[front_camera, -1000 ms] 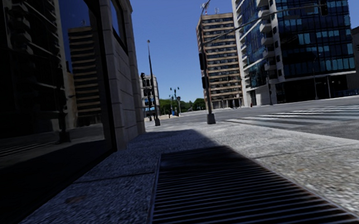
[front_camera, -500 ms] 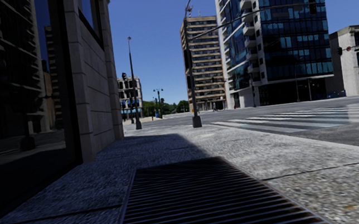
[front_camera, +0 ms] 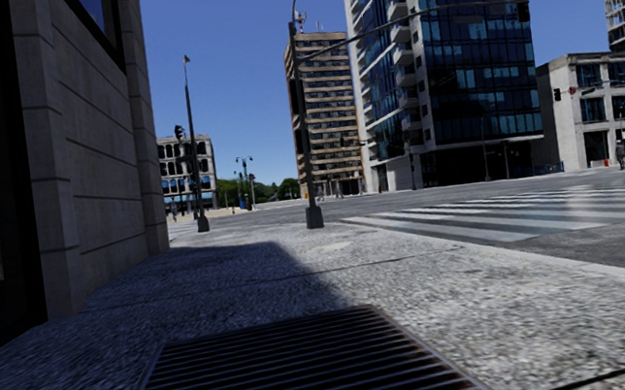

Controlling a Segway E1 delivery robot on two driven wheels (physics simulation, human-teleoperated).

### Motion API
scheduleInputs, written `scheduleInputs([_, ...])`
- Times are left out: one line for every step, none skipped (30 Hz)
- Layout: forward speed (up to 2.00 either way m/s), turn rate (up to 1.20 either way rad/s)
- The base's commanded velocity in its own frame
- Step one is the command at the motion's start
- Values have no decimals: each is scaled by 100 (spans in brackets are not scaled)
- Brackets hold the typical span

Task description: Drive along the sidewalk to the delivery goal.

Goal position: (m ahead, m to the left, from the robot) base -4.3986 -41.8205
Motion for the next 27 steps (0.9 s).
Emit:
scheduleInputs([192, -29])
scheduleInputs([192, -29])
scheduleInputs([192, -29])
scheduleInputs([192, -29])
scheduleInputs([192, -29])
scheduleInputs([192, -29])
scheduleInputs([192, -29])
scheduleInputs([192, -29])
scheduleInputs([192, -29])
scheduleInputs([192, -29])
scheduleInputs([192, -29])
scheduleInputs([192, -29])
scheduleInputs([192, -29])
scheduleInputs([192, -29])
scheduleInputs([192, -29])
scheduleInputs([192, -29])
scheduleInputs([192, -29])
scheduleInputs([192, -29])
scheduleInputs([192, -29])
scheduleInputs([192, -29])
scheduleInputs([192, -29])
scheduleInputs([192, -29])
scheduleInputs([192, -29])
scheduleInputs([192, -29])
scheduleInputs([192, -29])
scheduleInputs([192, -29])
scheduleInputs([192, -30])
